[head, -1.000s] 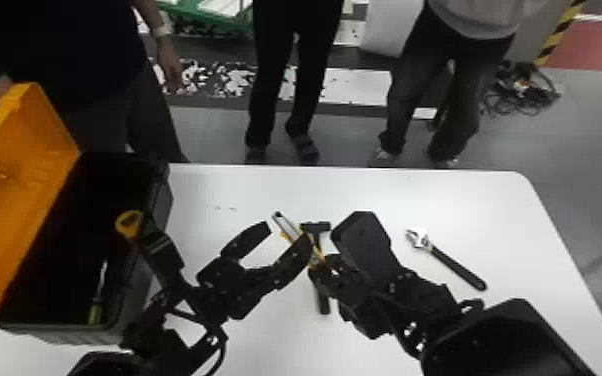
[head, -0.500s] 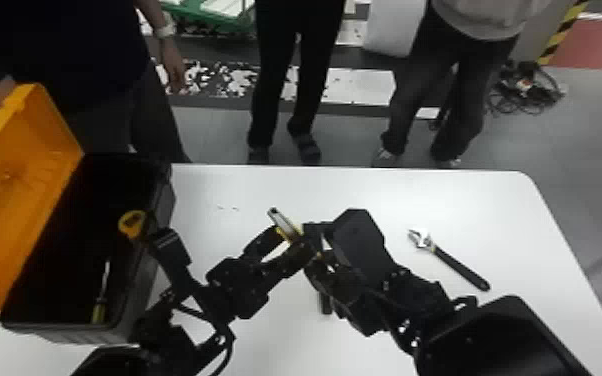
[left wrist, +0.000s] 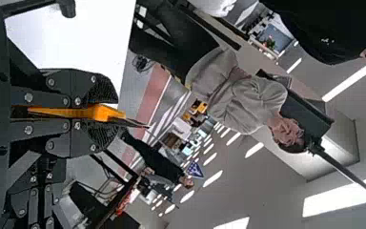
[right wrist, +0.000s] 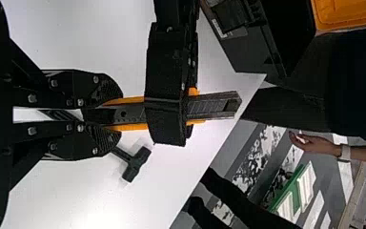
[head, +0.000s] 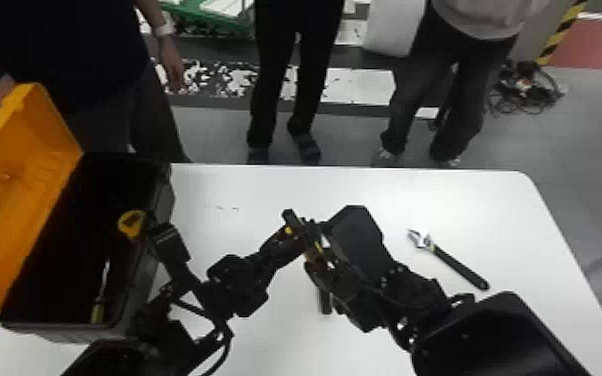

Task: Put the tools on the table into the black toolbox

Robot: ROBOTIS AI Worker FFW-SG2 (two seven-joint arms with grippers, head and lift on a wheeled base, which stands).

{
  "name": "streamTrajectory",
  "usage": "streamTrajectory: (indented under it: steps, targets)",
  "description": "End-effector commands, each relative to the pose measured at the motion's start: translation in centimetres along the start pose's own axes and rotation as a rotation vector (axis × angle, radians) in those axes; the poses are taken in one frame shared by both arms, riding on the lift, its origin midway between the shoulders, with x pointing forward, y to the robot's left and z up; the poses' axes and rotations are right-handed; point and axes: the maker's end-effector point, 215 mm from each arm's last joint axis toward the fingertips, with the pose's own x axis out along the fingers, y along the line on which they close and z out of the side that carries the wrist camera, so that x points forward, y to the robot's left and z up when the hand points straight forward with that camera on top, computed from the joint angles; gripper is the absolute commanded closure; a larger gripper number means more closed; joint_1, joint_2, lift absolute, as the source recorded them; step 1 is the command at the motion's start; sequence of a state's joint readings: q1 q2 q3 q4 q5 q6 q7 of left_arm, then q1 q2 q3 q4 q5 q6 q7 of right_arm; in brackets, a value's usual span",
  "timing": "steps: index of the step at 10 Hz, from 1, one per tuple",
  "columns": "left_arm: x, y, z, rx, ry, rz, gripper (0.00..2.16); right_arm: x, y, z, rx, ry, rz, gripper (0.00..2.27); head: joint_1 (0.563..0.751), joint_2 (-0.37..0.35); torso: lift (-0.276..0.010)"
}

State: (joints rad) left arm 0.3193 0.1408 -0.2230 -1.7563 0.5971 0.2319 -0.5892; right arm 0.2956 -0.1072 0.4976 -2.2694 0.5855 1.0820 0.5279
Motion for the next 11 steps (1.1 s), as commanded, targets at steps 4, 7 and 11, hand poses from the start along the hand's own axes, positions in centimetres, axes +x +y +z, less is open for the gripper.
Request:
streamTrajectory:
  steps: [4,7,11]
  targets:
    - [0.0,0.3,-0.8,-0.002,0.047,-0.004,2.13,0.1,0.1,-0.3,0.018,0.02,-0.008,0.33,0.695,-0.061,-0.039]
    - [-0.1,0.2,-1.0,-0.013,0.052,-0.007,2.13,-0.1,-0.3,-1.1,0.035,0.048,-0.028,0.05,0.695,-0.06,-0.039]
    - [-1.1,2.5,1.2,0.011,0.023,0.038,2.13,-0.8,-0.2,-4.2,0.082,0.121,-0.034,0.04,0.695,-0.068,-0.039]
